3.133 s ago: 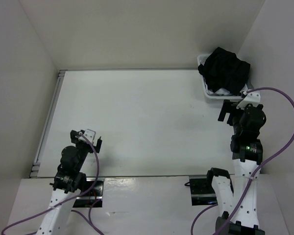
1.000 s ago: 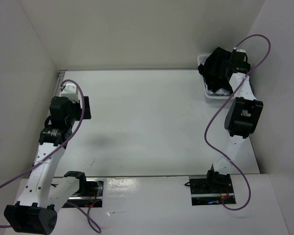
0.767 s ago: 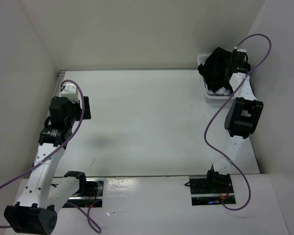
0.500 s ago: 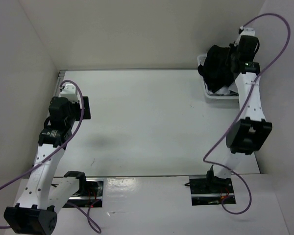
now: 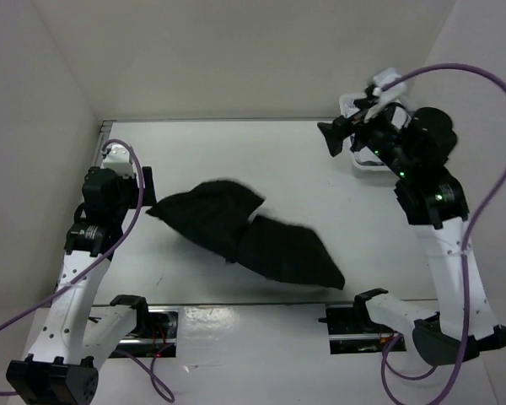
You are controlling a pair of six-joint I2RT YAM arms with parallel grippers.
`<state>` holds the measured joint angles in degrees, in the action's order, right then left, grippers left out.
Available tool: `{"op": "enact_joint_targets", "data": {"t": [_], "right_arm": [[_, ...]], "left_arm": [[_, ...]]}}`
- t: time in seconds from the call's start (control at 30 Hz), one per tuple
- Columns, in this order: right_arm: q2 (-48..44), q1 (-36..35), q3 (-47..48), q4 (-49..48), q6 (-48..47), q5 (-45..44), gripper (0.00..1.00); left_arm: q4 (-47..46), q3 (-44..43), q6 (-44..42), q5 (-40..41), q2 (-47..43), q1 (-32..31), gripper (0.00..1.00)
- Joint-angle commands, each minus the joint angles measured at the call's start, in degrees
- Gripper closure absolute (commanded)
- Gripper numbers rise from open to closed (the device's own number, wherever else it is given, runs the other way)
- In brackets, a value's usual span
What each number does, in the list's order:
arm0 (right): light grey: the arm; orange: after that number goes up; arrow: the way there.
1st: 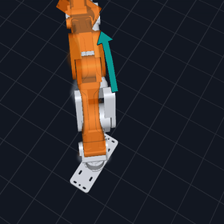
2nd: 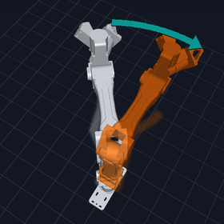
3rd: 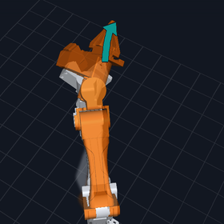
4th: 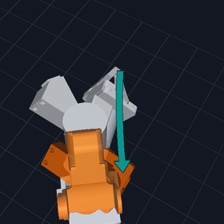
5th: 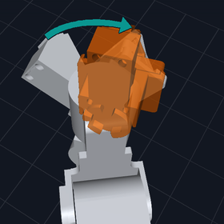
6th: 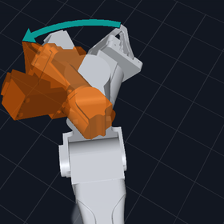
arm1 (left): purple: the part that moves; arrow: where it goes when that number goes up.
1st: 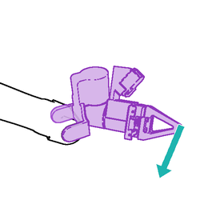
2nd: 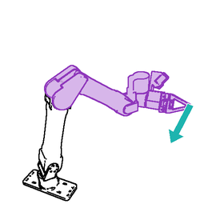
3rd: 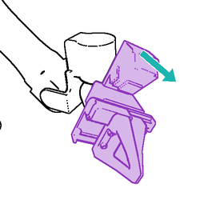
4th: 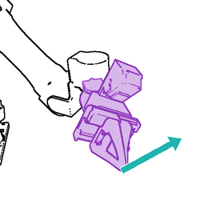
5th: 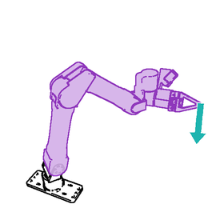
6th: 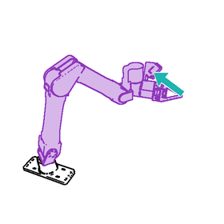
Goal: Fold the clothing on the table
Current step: Move the skirt to the center of the board, then flatten the skirt out
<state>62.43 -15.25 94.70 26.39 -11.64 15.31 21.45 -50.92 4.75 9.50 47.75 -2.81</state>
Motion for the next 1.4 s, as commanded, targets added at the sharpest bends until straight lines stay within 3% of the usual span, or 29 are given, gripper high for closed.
{"op": "enact_joint_targets", "data": {"t": [0.0,0.23,0.37,0.6,0.77,0.87,1.03,1.13,1.37], "right_arm": [[4.45,0.22,-10.2,4.63,-3.91,-3.52,0.01],[7.86,-1.36,-19.98,8.83,-6.37,-7.49,0.01],[16.03,-9.59,-22.7,11.84,-7.61,-10.64,0.01],[22.19,-22.53,-28.25,6.93,-7.61,-13.55,0.01],[28.17,-23.08,-27.99,5.16,-8.22,-10.04,0.01],[29.76,-23.08,-27.28,5.69,-7.62,-15.12,0.01],[14.52,-19.58,-34.74,4.72,-5.77,-16.89,0.01],[7.64,-13.78,-36.24,6.47,-5.76,-13.3,0.01],[-10.81,0.2,-40.9,5.87,-4.36,-5.04,0.01]], "left_arm": [[-1.33,-1.73,0.08,-1.76,-0.81,0.26,0.0],[-0.28,-1.73,-1.06,-3.69,0.24,0.26,0.0],[0.26,-2.26,-1.68,-5.62,1.38,0.26,0.0],[2.09,-2.79,-3.52,-8.26,4.81,0.26,0.0],[5.26,-4.89,-5.71,-12.11,11.13,0.26,0.0],[5.27,-6.21,-8.0,-15.56,14.56,-2.01,0.0],[4.48,-8.23,-15.64,-8.63,27.56,-18.42,0.0],[1.68,-7.71,-20.3,-7.83,33.02,-23.19,0.0],[-2.56,-7.71,-27.95,-18.81,38.29,-26.02,0.0]]}}
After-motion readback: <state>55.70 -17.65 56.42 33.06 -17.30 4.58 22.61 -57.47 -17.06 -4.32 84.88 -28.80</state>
